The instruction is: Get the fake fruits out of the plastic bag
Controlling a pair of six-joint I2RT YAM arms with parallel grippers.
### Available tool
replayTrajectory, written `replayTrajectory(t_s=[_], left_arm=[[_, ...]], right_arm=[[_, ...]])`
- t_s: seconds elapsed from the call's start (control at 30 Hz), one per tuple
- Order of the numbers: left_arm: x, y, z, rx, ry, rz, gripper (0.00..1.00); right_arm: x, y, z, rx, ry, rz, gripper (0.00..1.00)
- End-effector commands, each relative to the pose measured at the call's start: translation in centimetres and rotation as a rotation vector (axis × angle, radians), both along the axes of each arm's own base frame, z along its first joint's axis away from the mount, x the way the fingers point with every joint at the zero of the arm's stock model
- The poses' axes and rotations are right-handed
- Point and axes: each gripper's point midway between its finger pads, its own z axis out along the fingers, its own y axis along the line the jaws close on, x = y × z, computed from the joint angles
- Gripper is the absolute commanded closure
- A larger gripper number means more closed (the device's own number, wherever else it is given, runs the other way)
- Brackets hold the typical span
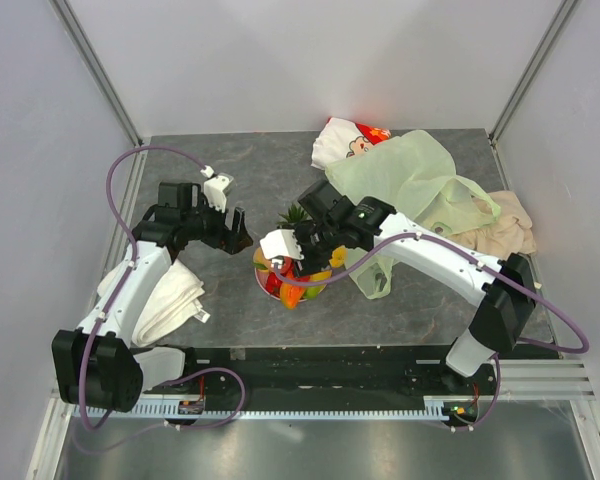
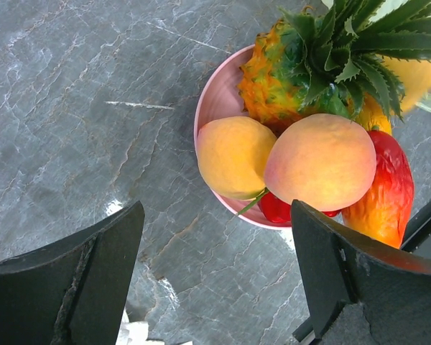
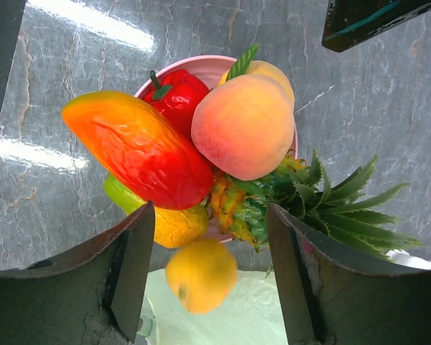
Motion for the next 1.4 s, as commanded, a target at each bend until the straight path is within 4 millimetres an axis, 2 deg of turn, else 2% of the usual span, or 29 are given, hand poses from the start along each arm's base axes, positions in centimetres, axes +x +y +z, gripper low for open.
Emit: replayTrajectory(t_s=[0.0,0.13,0.17,0.3,0.37,0.4,0.47,0.53,0.6,0.63,0.73,0.8,0.97,1.1,1.17,1.2,1.23,1.3,1.33,1.37], left_arm=[[0.4,-0.3,0.7,-0.025,-0.031,-0.006,0.11],[0.4,-0.3,0.7,-0.028,-0.027,-0.007,0.11],[0.5,-0.4,0.9,-0.030,-0.030,-0.008,0.11],[-0.4,-0.2,0.2,-0.001,-0.021,-0.051,0.11],[-1.2,0.3,0.1,0.050,-0.058,-0.092,0.11],[-1.6,0.6,0.1,0.064,-0.068,-0.102,0.10],[-2.5,0.7,1.0,0.079,-0.120,-0.124,0.09],[-4.0,0.1,1.6,0.045,-0.110,-0.171,0.09],[-5.8,-0.8,2.2,0.013,-0.131,-0.258,0.09],[-6.8,-0.9,1.8,0.014,-0.111,-0.290,0.09],[-7.7,-0.3,1.2,0.074,-0.139,-0.337,0.08],[-7.4,0.3,1.2,0.109,-0.145,-0.321,0.08],[-6.3,0.3,1.4,0.094,-0.091,-0.275,0.08],[-5.2,0.4,1.8,0.090,-0.078,-0.234,0.09],[-4.9,0.3,2.0,0.085,-0.074,-0.219,0.09],[-4.8,0.4,2.0,0.088,-0.076,-0.211,0.09],[-4.7,0.4,2.0,0.087,-0.073,-0.208,0.09],[-4.6,0.6,1.9,0.097,-0.074,-0.198,0.09],[-4.6,0.7,1.9,0.100,-0.074,-0.193,0.09],[-4.5,0.8,1.9,0.104,-0.075,-0.192,0.09]], right_arm=[[0.2,0.3,0.6,0.025,-0.030,0.009,0.29],[1.6,-0.8,1.1,0.016,-0.054,-0.079,0.29],[1.9,-1.4,1.8,0.031,-0.057,-0.102,0.29],[3.8,-5.1,1.7,0.041,-0.012,-0.258,0.29],[4.0,-7.0,0.0,0.021,0.063,-0.355,0.29],[4.9,-8.5,-0.7,0.011,0.089,-0.415,0.29],[5.0,-10.2,-3.0,-0.021,0.168,-0.505,0.29],[4.7,-11.6,-4.8,-0.060,0.220,-0.539,0.29],[4.7,-12.3,-6.1,-0.096,0.240,-0.555,0.29],[4.5,-12.6,-6.9,-0.109,0.253,-0.552,0.28],[4.3,-13.3,-8.7,-0.152,0.264,-0.547,0.28],[4.5,-13.6,-9.8,-0.162,0.267,-0.555,0.27],[5.8,-14.5,-12.0,-0.210,0.224,-0.614,0.27],[7.1,-14.9,-12.8,-0.203,0.176,-0.651,0.28],[7.3,-14.9,-12.9,-0.196,0.164,-0.652,0.33],[7.5,-14.9,-12.9,-0.194,0.154,-0.656,0.42],[7.6,-14.9,-12.9,-0.191,0.153,-0.659,0.47],[8.0,-15.0,-12.1,-0.182,0.135,-0.670,0.58],[8.0,-15.1,-11.5,-0.176,0.130,-0.670,0.60],[8.2,-14.9,-10.0,-0.147,0.111,-0.669,0.61]])
